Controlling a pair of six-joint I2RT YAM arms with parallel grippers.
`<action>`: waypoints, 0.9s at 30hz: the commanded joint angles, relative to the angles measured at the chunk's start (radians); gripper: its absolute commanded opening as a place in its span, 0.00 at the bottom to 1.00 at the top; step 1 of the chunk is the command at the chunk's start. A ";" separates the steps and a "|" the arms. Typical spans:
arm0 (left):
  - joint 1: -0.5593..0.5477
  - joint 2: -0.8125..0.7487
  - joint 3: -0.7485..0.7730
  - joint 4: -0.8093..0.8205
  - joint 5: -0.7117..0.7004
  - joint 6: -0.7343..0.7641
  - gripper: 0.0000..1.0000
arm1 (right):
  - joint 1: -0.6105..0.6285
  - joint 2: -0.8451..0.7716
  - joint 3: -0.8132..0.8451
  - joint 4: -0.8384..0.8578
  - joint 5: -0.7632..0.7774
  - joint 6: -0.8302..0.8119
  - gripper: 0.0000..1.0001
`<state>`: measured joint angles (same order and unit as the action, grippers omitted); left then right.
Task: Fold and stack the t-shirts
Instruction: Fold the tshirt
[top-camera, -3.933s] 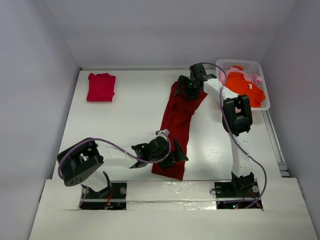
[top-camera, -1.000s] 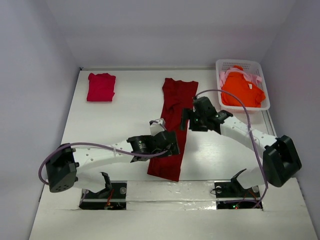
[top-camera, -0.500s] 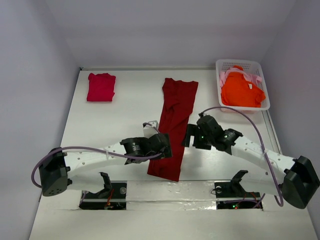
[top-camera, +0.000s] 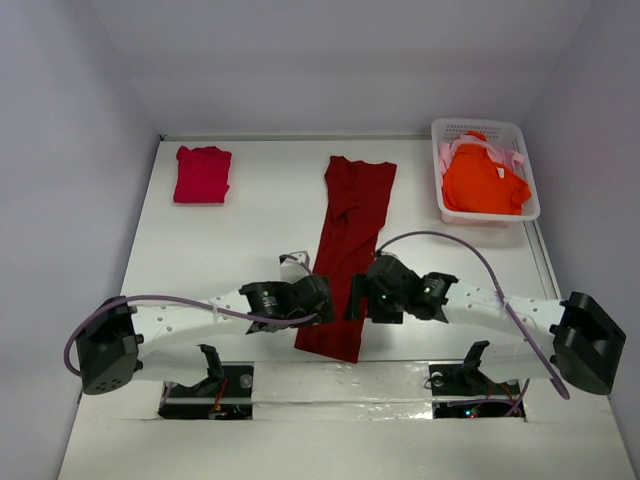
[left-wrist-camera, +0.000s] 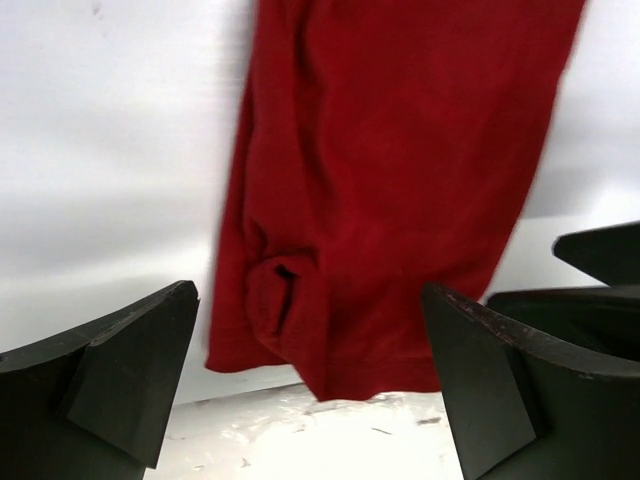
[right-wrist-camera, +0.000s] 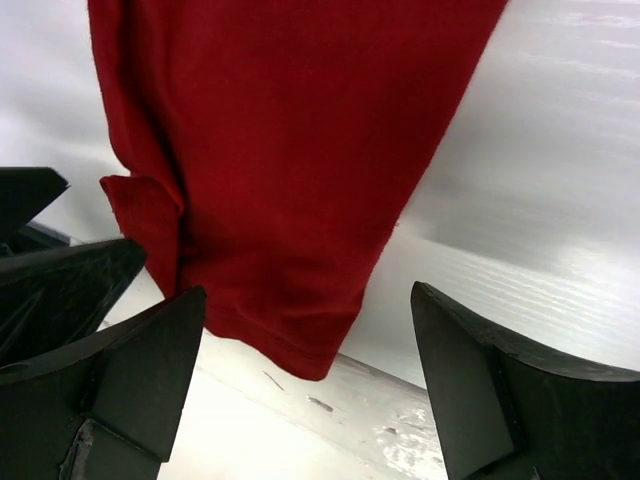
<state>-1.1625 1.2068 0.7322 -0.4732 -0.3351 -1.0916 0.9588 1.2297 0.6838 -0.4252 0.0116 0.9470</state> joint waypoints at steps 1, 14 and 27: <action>0.026 -0.032 -0.043 0.004 -0.004 -0.024 0.92 | 0.020 -0.002 -0.021 0.083 -0.002 0.064 0.88; 0.066 -0.041 -0.083 0.016 0.030 0.019 0.91 | 0.107 -0.015 -0.086 0.111 -0.002 0.157 0.87; 0.066 -0.113 -0.192 0.071 0.123 -0.044 0.84 | 0.189 0.067 -0.017 0.072 -0.002 0.188 0.87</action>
<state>-1.1019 1.1370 0.5549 -0.4145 -0.2287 -1.1080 1.1343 1.2945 0.6235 -0.3573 0.0002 1.1160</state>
